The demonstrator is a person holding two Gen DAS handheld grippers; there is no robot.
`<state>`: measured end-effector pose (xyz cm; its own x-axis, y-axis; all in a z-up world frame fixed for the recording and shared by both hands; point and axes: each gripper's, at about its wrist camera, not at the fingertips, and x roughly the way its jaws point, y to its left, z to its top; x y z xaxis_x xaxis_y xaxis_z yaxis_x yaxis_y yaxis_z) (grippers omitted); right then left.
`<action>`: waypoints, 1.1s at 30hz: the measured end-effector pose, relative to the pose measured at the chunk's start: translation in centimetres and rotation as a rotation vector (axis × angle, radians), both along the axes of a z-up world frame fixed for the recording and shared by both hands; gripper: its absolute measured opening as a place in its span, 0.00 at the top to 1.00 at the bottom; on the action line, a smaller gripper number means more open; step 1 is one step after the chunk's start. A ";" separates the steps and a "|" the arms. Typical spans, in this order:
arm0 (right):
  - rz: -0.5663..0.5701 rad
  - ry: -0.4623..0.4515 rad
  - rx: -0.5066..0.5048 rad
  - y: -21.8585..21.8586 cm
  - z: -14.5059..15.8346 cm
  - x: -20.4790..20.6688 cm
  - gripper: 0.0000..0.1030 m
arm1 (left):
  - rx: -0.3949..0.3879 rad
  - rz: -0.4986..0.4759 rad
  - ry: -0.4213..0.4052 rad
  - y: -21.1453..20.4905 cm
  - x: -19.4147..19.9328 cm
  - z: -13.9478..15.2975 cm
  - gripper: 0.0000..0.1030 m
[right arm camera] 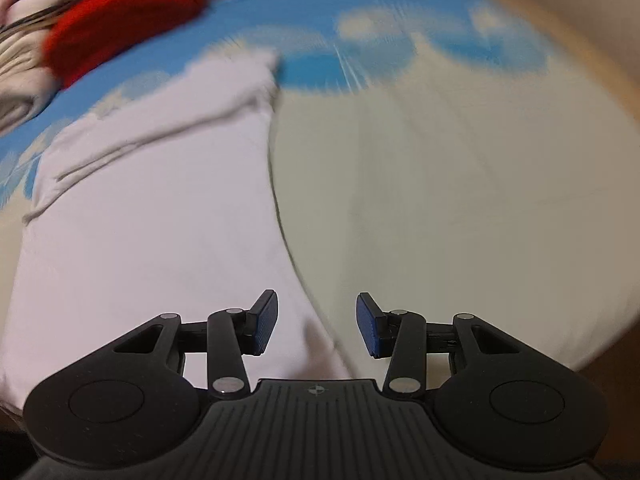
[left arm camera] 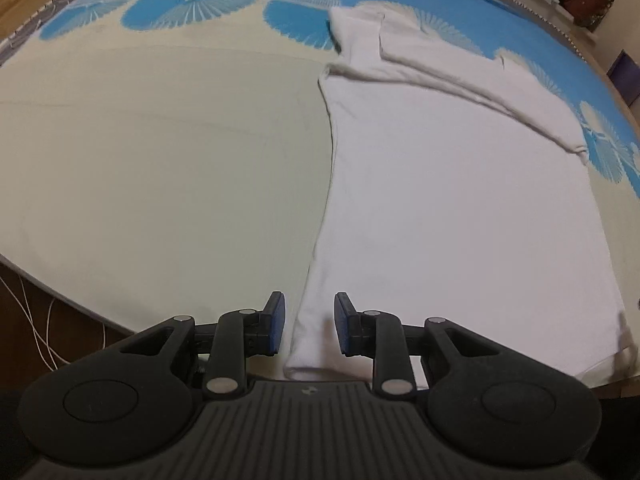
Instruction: Fold small clothes
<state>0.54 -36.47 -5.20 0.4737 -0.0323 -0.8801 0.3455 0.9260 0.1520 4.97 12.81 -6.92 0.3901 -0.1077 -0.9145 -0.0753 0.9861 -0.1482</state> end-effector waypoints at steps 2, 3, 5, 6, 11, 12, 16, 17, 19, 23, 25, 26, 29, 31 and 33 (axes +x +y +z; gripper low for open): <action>-0.007 -0.003 0.065 -0.4 -0.4 0.2 0.55 | -0.016 -0.017 -0.030 0.3 -0.1 0.1 0.57; -0.005 0.014 0.035 -0.1 -0.6 0.3 0.54 | -0.021 -0.016 -0.044 0.6 -0.4 -0.2 0.56; 0.005 0.046 -0.008 0.2 -1.2 0.5 0.54 | -0.052 0.007 -0.051 1.4 -1.2 -1.9 0.56; 0.019 0.059 -0.009 0.3 -1.5 0.7 0.53 | -0.045 0.022 0.011 1.9 -1.0 -3.0 0.57; 0.031 0.144 -0.043 -0.2 -3.5 0.9 0.50 | -0.072 0.042 0.083 2.2 -0.2 -4.1 0.58; 0.023 0.155 -0.033 -0.4 -3.9 0.8 0.50 | -0.079 0.033 0.099 2.0 -0.3 -4.4 0.58; 0.063 0.155 -0.063 0.2 -4.3 0.3 0.50 | -0.016 -0.072 0.094 -0.2 -0.8 -4.3 0.59; 0.080 0.157 -0.073 0.5 -4.3 0.3 0.50 | -0.009 -0.088 0.093 -0.9 -0.7 -4.3 0.65; 0.113 0.162 -0.096 1.0 -4.4 0.1 0.50 | 0.015 -0.111 0.082 -1.4 -0.9 -4.2 0.82; 0.150 0.140 -0.075 1.7 -4.0 -0.3 0.90 | -0.001 -0.104 0.067 -1.0 -1.0 -3.9 0.94; 0.124 0.102 -0.048 1.5 -3.1 -0.8 0.93 | -0.022 -0.092 0.041 -0.6 -0.8 -3.2 0.94; 0.103 0.077 -0.028 1.3 -2.5 -1.2 0.94 | -0.045 -0.084 0.019 -0.2 -1.1 -2.4 0.94; 0.015 0.020 0.027 -0.1 -0.9 -2.5 0.94 | -0.060 -0.082 0.013 0.0 -1.6 -1.6 0.94; -0.025 0.046 0.014 -0.5 -1.4 -2.6 0.93 | -0.034 -0.095 0.054 -0.4 -1.6 -2.4 0.93; -0.029 0.109 -0.011 -0.4 -2.6 -2.4 0.89 | -0.016 -0.123 0.085 -1.1 -1.5 -3.0 0.92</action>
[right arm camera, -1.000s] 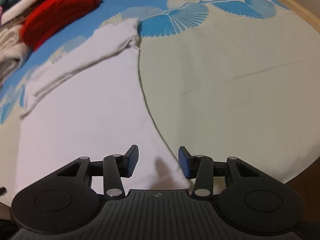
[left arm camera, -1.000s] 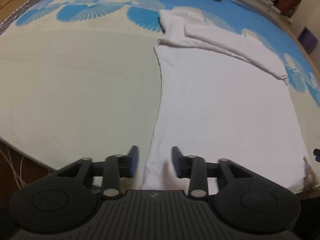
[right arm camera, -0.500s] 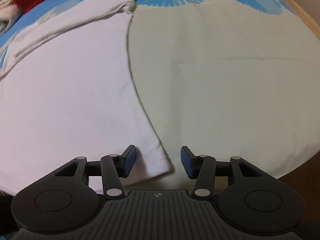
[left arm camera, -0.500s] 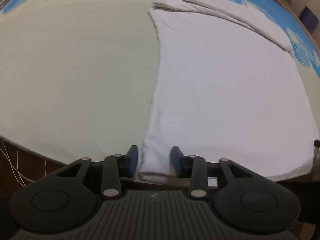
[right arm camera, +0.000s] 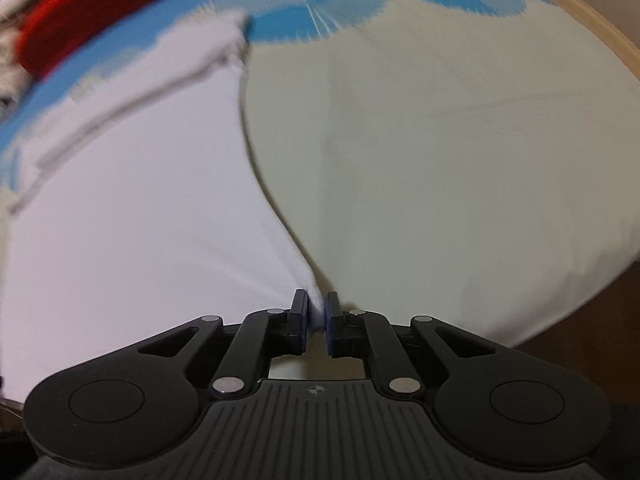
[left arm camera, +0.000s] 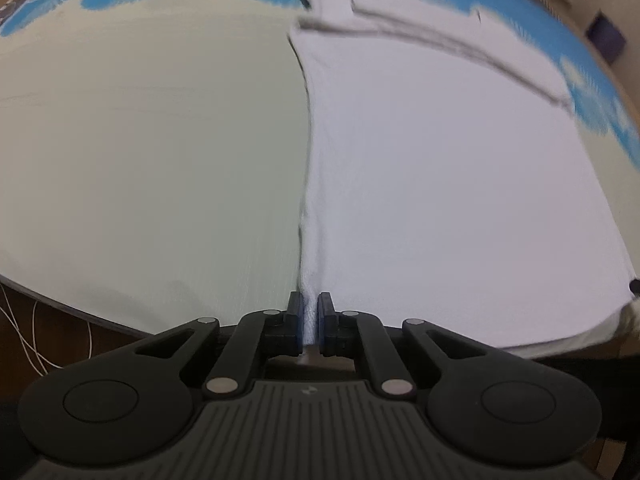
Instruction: Fold small clothes
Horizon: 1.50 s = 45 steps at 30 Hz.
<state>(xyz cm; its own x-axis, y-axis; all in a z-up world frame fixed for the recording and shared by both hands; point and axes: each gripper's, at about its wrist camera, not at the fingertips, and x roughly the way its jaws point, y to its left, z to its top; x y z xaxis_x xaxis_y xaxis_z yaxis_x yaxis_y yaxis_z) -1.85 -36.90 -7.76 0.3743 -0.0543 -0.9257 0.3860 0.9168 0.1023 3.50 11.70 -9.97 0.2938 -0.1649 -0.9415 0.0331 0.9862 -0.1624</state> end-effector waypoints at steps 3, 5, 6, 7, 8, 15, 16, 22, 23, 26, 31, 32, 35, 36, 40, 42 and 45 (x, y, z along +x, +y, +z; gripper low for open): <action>0.037 0.054 -0.008 0.6 -1.3 0.3 0.82 | 0.019 -0.014 0.015 -0.7 0.0 -0.3 0.79; 0.064 0.057 -0.029 1.0 -1.5 0.4 0.78 | 0.019 -0.013 0.028 -0.6 -0.2 -0.5 0.77; 0.075 0.057 -0.032 1.2 -1.5 0.4 0.75 | 0.021 -0.015 0.029 -0.5 -0.1 -0.7 0.77; 0.084 0.058 -0.036 1.3 -1.5 0.4 0.74 | 0.022 -0.017 0.031 -0.4 -0.1 -0.7 0.77; 0.093 0.060 -0.041 1.5 -1.5 0.3 0.72 | 0.024 -0.019 0.031 -0.4 -0.1 -0.7 0.77; 0.145 0.060 -0.062 2.2 -1.5 0.6 0.70 | 0.035 -0.038 0.023 -1.1 1.0 -1.5 0.89; 0.156 0.059 -0.062 2.3 -1.5 0.6 0.72 | 0.035 -0.039 0.021 -1.3 1.0 -1.4 0.91; 0.187 -0.014 -0.007 2.6 -0.3 0.4 0.92 | 0.009 -0.024 0.004 -0.7 0.5 -0.5 0.93; 0.182 -0.012 -0.002 2.6 -0.2 0.3 0.92 | 0.005 -0.018 0.008 -0.6 0.5 -0.6 0.93; 0.171 0.047 -0.024 2.5 -1.1 0.3 0.86 | 0.008 -0.003 0.032 -0.3 0.6 -1.1 0.91; 0.229 0.059 -0.064 3.7 -1.5 0.5 0.86 | 0.030 -0.019 0.029 -0.8 0.6 -1.1 0.91; 0.234 0.058 -0.068 3.7 -1.5 0.5 0.85 | 0.031 -0.019 0.031 -0.8 0.6 -1.1 0.91; 0.227 0.045 -0.054 3.6 -1.4 0.5 0.90 | 0.036 -0.026 0.027 -0.8 0.6 -1.1 0.91; 0.222 0.036 -0.050 3.4 -1.2 0.5 0.91 | 0.038 -0.031 0.024 -1.0 0.6 -1.0 0.93; 0.211 -0.054 -0.039 3.3 0.1 -0.1 0.93 | 0.037 -0.031 -0.009 -1.0 0.6 -0.4 0.94; 0.215 -0.119 -0.025 3.3 1.2 0.0 0.93 | 0.020 -0.012 -0.057 -0.6 0.5 0.6 0.95; 0.225 -0.213 0.004 3.2 3.6 0.0 0.93 | -0.041 0.031 -0.157 0.2 0.2 3.1 0.95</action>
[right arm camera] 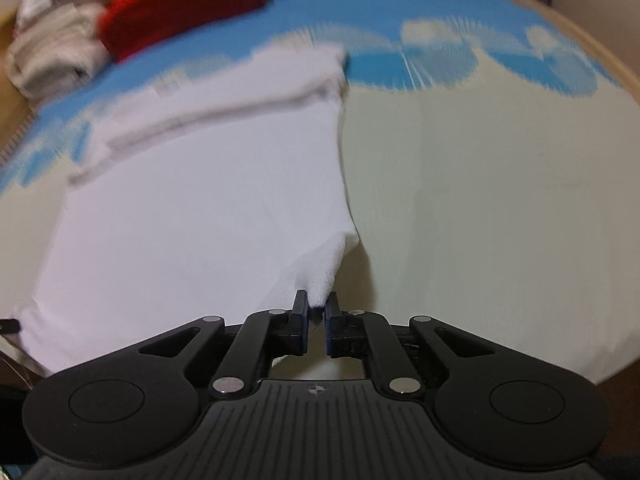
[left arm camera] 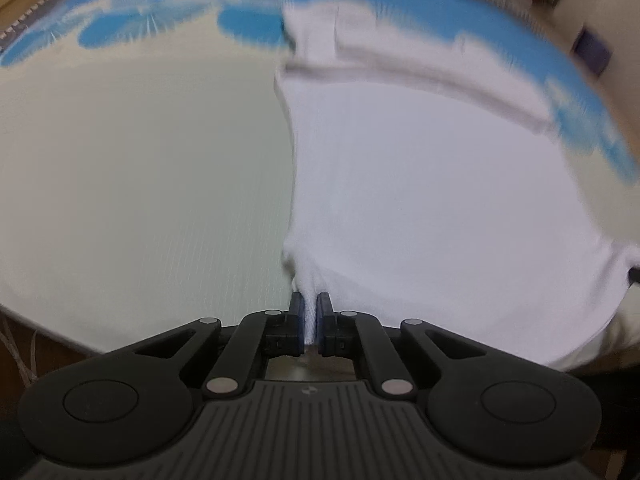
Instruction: Fold small clothes
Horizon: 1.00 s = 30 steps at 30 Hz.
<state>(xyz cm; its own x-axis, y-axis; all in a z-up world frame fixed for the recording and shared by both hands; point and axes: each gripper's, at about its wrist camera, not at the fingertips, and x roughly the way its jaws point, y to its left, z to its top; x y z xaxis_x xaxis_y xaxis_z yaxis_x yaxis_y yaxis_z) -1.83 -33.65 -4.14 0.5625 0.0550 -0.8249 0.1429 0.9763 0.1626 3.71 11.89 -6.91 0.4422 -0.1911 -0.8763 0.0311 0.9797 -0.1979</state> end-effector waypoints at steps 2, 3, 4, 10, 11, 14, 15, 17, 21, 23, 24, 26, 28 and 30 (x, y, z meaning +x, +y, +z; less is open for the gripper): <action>-0.014 -0.074 0.051 -0.6 2.4 -0.5 0.93 | -0.051 0.028 -0.065 0.6 -0.3 2.0 0.95; -0.026 -0.106 0.080 -1.1 3.8 -0.9 0.94 | -0.072 0.039 -0.087 0.8 -0.5 2.8 0.95; -0.037 -0.136 0.105 -1.3 4.9 -1.1 0.94 | -0.096 0.055 -0.106 1.1 -0.7 3.7 0.95; -0.052 -0.253 0.184 -3.1 10.2 -5.1 0.95 | -0.137 0.091 -0.193 1.5 -2.7 9.5 0.95; -0.054 -0.265 0.195 -3.3 10.8 -6.1 0.95 | -0.136 0.083 -0.210 1.5 -3.6 10.4 0.95; -0.053 -0.301 0.236 -4.4 12.7 -8.8 0.95 | -0.164 0.081 -0.223 2.8 -6.5 12.5 0.95; -0.050 -0.311 0.247 -4.7 13.1 -9.6 0.95 | -0.174 0.079 -0.223 3.1 -7.5 12.8 0.95; -0.044 -0.326 0.255 -5.3 14.0 -11.1 0.95 | -0.202 0.076 -0.209 3.7 -9.0 13.3 0.95; -0.037 -0.334 0.275 -5.9 14.2 -10.8 0.95 | -0.223 0.068 -0.188 3.6 -8.0 13.0 0.95; -0.042 -0.329 0.264 -6.0 13.6 -8.6 0.95 | -0.201 0.078 -0.176 2.9 -5.3 12.1 0.95; -0.045 -0.324 0.259 -6.0 13.1 -7.2 0.95 | -0.181 0.080 -0.171 2.6 -3.7 11.5 0.95; -0.042 -0.309 0.224 -5.8 12.1 -4.0 0.95 | -0.137 0.088 -0.151 1.8 0.0 10.4 0.95; -0.047 -0.274 0.160 -5.4 11.0 -0.1 0.95 | -0.122 0.086 -0.122 0.9 4.1 9.3 0.95; -0.068 -0.216 0.104 -5.2 9.5 4.1 0.95 | -0.095 0.074 -0.101 0.2 8.1 8.1 0.95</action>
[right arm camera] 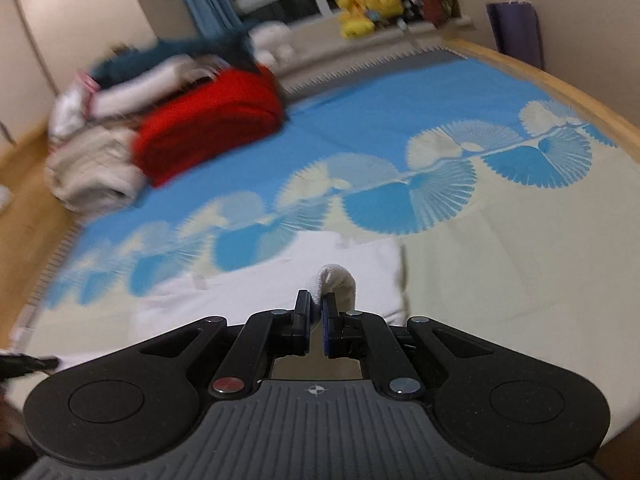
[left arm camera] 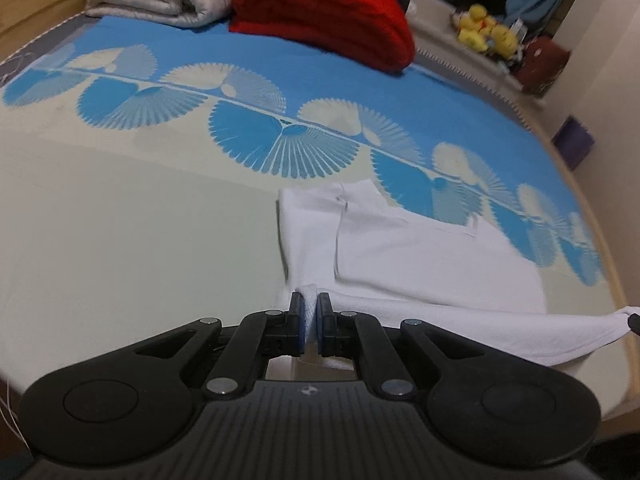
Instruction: Fold small clothes
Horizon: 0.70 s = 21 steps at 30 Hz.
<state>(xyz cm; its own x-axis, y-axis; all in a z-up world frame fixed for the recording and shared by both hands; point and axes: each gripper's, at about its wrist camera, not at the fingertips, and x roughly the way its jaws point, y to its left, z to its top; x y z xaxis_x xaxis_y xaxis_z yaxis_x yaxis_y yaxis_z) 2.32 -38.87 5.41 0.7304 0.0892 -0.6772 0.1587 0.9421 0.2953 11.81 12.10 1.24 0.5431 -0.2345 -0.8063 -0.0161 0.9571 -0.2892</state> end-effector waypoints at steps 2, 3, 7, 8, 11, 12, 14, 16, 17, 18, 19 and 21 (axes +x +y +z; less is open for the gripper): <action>-0.039 0.068 0.001 -0.3 -2.0 4.3 0.94 | 0.008 -0.006 0.034 -0.6 3.9 -1.8 0.91; -0.056 0.100 -0.001 -0.6 -3.1 6.0 0.92 | -0.002 -0.004 0.051 -0.5 5.2 -2.9 0.90; -0.178 0.159 -0.096 -1.7 -6.0 9.4 0.75 | -0.041 0.004 0.098 1.8 7.5 -6.2 0.77; -0.176 0.140 -0.084 -2.0 -6.3 9.2 0.74 | -0.078 0.010 0.119 2.8 7.5 -6.6 0.77; -0.146 0.178 -0.032 -2.9 -7.8 8.2 0.74 | -0.135 -0.036 0.097 4.2 7.1 -6.5 0.58; -0.131 0.182 -0.030 -3.0 -8.0 7.9 0.74 | -0.118 -0.061 0.097 4.2 7.0 -6.8 0.55; -0.069 0.186 -0.064 -2.6 -8.5 7.6 0.71 | -0.056 -0.089 0.124 3.8 7.0 -7.6 0.54; -0.019 0.200 -0.117 -2.1 -9.2 7.8 0.70 | -0.020 -0.108 0.136 3.1 7.2 -8.2 0.54; 0.009 0.210 -0.141 -1.8 -9.7 7.9 0.70 | -0.012 -0.127 0.141 2.6 7.7 -8.3 0.54; 0.033 0.218 -0.155 -1.5 -10.0 8.2 0.69 | 0.004 -0.148 0.139 2.1 8.1 -8.4 0.54; 0.055 0.223 -0.169 -1.2 -10.3 8.4 0.69 | 0.037 -0.174 0.128 1.3 8.8 -8.3 0.54; 0.086 0.223 -0.202 -0.6 -10.9 9.1 0.62 | 0.093 -0.224 0.092 -0.3 9.6 -8.1 0.52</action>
<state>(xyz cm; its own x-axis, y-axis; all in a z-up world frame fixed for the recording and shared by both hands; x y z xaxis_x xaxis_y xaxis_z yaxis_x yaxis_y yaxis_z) 11.43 -39.44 -5.49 0.5572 -0.0084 -0.8304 0.1157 0.9910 0.0677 21.39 11.79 -6.90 0.4089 -0.2632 -0.8738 0.1771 0.9622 -0.2070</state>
